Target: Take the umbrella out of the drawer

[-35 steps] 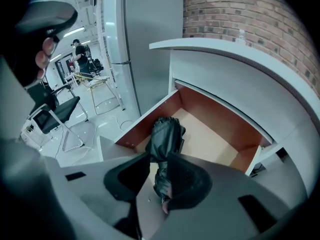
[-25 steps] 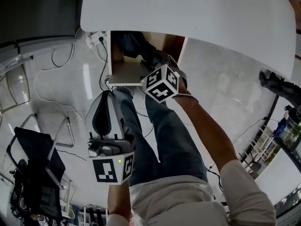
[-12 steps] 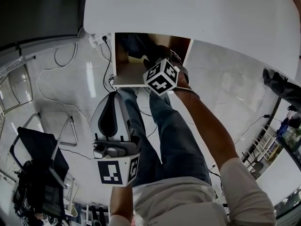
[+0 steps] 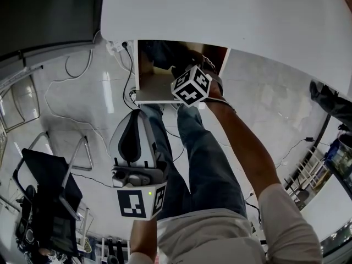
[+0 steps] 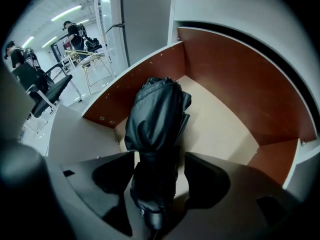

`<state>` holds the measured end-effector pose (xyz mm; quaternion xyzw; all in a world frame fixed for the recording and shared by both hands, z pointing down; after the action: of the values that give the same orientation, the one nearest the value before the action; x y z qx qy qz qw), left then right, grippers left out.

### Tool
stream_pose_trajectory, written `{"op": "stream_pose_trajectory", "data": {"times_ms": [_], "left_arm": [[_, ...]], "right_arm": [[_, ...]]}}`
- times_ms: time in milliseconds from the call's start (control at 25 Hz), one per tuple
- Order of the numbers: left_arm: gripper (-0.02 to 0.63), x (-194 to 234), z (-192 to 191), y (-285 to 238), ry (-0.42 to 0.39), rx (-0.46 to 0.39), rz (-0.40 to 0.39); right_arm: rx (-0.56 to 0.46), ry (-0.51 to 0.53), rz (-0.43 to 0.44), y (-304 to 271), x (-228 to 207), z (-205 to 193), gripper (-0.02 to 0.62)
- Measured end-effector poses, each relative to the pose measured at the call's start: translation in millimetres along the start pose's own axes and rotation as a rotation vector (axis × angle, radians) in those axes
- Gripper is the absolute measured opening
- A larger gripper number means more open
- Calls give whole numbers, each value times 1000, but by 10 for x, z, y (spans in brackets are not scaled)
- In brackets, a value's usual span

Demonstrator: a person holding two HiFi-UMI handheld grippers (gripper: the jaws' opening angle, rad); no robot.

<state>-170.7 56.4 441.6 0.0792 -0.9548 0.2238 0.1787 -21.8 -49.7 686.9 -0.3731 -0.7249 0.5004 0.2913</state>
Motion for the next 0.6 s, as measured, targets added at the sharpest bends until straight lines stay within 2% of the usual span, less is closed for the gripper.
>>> {"op": "stream_pose_trajectory", "data": {"times_ms": [320, 600], "left_arm": [[15, 44, 6, 35, -29, 3, 14], [15, 96, 2, 38, -10, 1, 1]], "right_arm": [[22, -8, 19, -142, 14, -16, 327], [36, 12, 9, -247, 26, 2, 327]]}}
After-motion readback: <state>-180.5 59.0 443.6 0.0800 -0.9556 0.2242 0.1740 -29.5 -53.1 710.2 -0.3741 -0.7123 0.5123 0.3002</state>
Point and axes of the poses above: the fingertips, and each gripper's own axes: y backward along the fingers, x to its left, z out of its top, the point moved 8 cm from there along y, backward along the fingers, and after that the axes turned 1 degree about y, right-handed, at the moved point
